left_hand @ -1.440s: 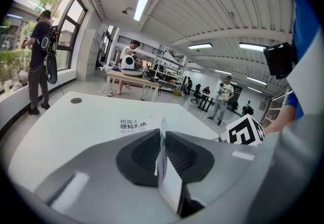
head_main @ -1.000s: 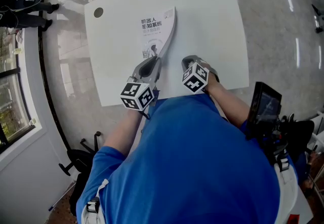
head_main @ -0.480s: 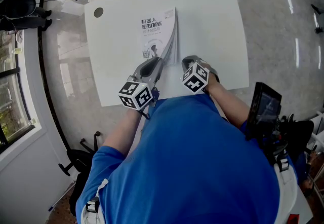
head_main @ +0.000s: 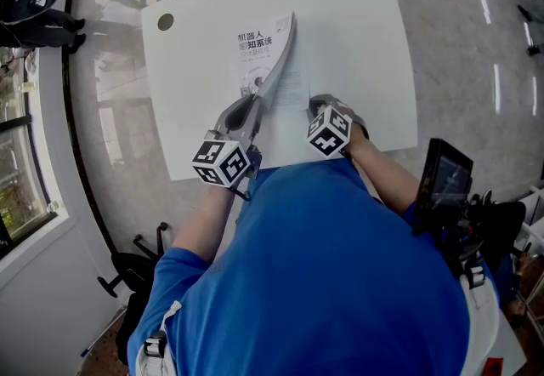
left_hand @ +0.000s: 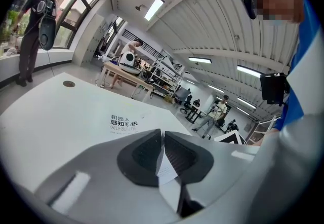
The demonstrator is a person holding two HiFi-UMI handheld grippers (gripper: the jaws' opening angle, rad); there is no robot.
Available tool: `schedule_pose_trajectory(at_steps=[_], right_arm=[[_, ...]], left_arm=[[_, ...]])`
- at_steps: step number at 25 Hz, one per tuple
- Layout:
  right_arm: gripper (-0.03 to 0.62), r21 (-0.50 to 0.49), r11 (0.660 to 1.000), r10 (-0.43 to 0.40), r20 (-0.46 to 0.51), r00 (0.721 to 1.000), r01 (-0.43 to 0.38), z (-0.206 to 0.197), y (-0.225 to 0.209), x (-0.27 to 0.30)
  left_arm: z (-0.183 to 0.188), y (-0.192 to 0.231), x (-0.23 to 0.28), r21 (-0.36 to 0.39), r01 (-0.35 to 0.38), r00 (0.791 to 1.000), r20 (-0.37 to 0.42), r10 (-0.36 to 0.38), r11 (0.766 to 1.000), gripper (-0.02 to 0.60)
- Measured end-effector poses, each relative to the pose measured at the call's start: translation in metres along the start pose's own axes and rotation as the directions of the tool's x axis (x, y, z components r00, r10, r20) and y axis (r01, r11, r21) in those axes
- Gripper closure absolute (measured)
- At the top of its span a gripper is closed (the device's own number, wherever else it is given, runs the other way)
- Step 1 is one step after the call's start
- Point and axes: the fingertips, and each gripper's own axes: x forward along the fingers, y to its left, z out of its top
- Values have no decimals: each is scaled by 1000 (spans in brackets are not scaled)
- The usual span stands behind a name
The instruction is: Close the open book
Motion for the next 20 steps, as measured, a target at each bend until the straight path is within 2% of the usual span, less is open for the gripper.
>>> schedule_pose_trajectory(at_steps=[10,20], right_arm=[[591,-8,1000,-7,-15,1000,7,-9,-5,0],[591,-17,1000,-25,-29,999,24,-17,-10,0]], left_arm=[[7,39,-26,-57,-99,993,54,102,993,552],[0,76,-51,-106,-199,975,74,208,974,552]])
